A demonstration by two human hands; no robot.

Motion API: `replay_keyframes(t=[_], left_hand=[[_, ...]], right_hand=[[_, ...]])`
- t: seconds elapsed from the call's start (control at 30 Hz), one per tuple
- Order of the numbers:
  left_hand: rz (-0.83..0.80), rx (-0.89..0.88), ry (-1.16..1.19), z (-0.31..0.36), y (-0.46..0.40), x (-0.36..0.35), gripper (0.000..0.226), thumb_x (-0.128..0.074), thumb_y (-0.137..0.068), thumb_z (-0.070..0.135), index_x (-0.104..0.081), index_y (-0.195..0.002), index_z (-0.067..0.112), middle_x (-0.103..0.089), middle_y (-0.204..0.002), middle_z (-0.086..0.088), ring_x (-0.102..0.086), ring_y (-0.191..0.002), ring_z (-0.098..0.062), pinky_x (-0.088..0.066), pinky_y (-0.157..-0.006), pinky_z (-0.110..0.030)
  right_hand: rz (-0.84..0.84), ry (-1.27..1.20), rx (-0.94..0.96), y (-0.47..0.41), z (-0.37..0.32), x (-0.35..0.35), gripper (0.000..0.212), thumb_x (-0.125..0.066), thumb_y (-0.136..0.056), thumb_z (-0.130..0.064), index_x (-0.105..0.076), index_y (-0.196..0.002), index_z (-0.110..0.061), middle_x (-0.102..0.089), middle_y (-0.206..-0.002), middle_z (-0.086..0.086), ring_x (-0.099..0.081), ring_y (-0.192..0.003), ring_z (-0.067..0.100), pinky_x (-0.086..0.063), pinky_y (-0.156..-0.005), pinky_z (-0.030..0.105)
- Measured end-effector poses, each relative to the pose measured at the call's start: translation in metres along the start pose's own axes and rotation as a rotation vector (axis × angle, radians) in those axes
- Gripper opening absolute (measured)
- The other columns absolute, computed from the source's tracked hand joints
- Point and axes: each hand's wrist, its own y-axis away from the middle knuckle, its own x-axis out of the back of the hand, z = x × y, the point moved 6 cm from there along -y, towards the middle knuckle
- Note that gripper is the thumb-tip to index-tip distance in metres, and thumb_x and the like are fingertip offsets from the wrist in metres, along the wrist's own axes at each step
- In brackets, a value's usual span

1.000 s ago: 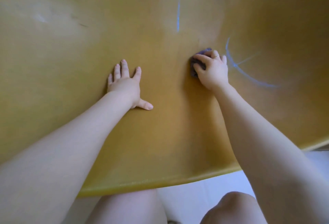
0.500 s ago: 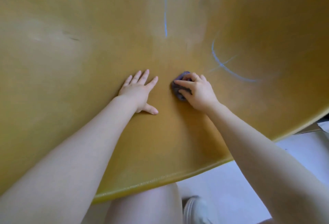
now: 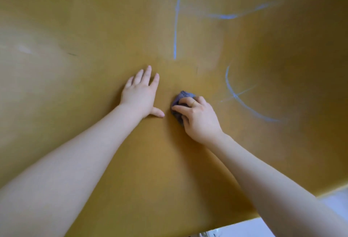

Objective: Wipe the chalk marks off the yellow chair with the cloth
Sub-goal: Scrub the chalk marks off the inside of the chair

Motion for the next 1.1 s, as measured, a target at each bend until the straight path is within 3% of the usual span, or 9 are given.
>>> replay_keyframes(t=[0.07, 0.17, 0.4, 0.57, 0.73, 0.9, 1.0, 1.1], left_hand=[[-0.044, -0.023, -0.024, 0.004, -0.011, 0.0, 0.121, -0.069, -0.066, 0.063, 0.004, -0.15, 0.017, 0.021, -0.155, -0.01, 0.01, -0.145, -0.023, -0.002, -0.117, -0.036], [-0.127, -0.039, 0.04, 0.01, -0.018, -0.002, 0.122, -0.071, -0.067, 0.058, 0.007, -0.15, 0.015, 0.025, -0.154, -0.01, 0.011, -0.145, -0.022, -0.005, -0.117, -0.034], [-0.135, -0.022, 0.111, 0.009, -0.02, -0.011, 0.123, -0.072, -0.067, 0.057, 0.011, -0.149, 0.019, 0.03, -0.153, -0.004, 0.016, -0.144, -0.018, -0.006, -0.117, -0.033], [-0.14, -0.011, 0.104, 0.008, -0.022, -0.011, 0.124, -0.071, -0.067, 0.059, 0.014, -0.149, 0.019, 0.03, -0.152, -0.004, 0.017, -0.144, -0.018, -0.003, -0.117, -0.033], [-0.121, 0.019, 0.103, 0.008, -0.015, -0.009, 0.122, -0.069, -0.067, 0.062, 0.011, -0.15, 0.021, 0.027, -0.154, -0.002, 0.014, -0.145, -0.016, -0.004, -0.117, -0.033], [-0.159, 0.09, 0.109, 0.021, -0.008, -0.004, 0.118, -0.069, -0.071, 0.058, 0.007, -0.151, 0.018, 0.021, -0.156, -0.004, 0.007, -0.146, -0.021, -0.009, -0.117, -0.037], [-0.218, -0.027, 0.134, 0.041, 0.0, -0.013, 0.11, -0.066, -0.072, 0.06, 0.003, -0.15, 0.026, 0.022, -0.156, 0.0, 0.011, -0.145, -0.024, -0.009, -0.116, -0.039], [-0.257, -0.076, 0.15, 0.047, 0.004, -0.017, 0.113, -0.065, -0.069, 0.065, 0.005, -0.15, 0.03, 0.025, -0.154, 0.002, 0.015, -0.144, -0.024, -0.006, -0.117, -0.04]], right_hand=[[-0.01, 0.052, 0.041, 0.001, -0.001, -0.001, 0.036, -0.04, -0.077, -0.022, -0.072, -0.094, -0.026, -0.069, -0.096, -0.001, -0.056, -0.072, 0.03, -0.046, -0.056, 0.032], [0.006, 0.172, 0.021, -0.007, 0.011, -0.005, 0.031, -0.055, -0.073, -0.019, -0.07, -0.099, -0.027, -0.069, -0.101, -0.001, -0.061, -0.079, 0.028, -0.046, -0.063, 0.031], [0.055, 0.233, -0.22, -0.084, 0.077, 0.021, 0.034, -0.046, -0.091, -0.014, -0.06, -0.119, -0.025, -0.053, -0.129, 0.004, -0.045, -0.108, 0.033, -0.036, -0.08, 0.038], [0.016, 0.17, -0.238, -0.081, 0.072, 0.02, 0.034, -0.041, -0.088, -0.012, -0.062, -0.114, -0.02, -0.056, -0.121, 0.005, -0.045, -0.101, 0.033, -0.037, -0.078, 0.035], [-0.031, 0.039, -0.089, 0.004, 0.028, 0.01, 0.046, -0.029, -0.074, -0.022, -0.07, -0.091, -0.017, -0.068, -0.093, 0.005, -0.053, -0.07, 0.031, -0.049, -0.061, 0.034], [-0.097, 0.001, -0.035, 0.046, 0.011, 0.015, 0.041, -0.032, -0.077, -0.019, -0.07, -0.093, -0.02, -0.068, -0.097, 0.001, -0.052, -0.068, 0.029, -0.051, -0.06, 0.034], [-0.113, 0.144, -0.042, 0.039, 0.02, 0.019, 0.042, -0.035, -0.078, -0.017, -0.068, -0.104, -0.021, -0.066, -0.108, 0.001, -0.058, -0.084, 0.031, -0.051, -0.068, 0.039], [-0.158, 0.265, -0.112, 0.016, 0.048, 0.021, 0.045, -0.038, -0.088, -0.013, -0.05, -0.13, -0.024, -0.047, -0.137, 0.0, -0.043, -0.118, 0.029, -0.038, -0.091, 0.04]])
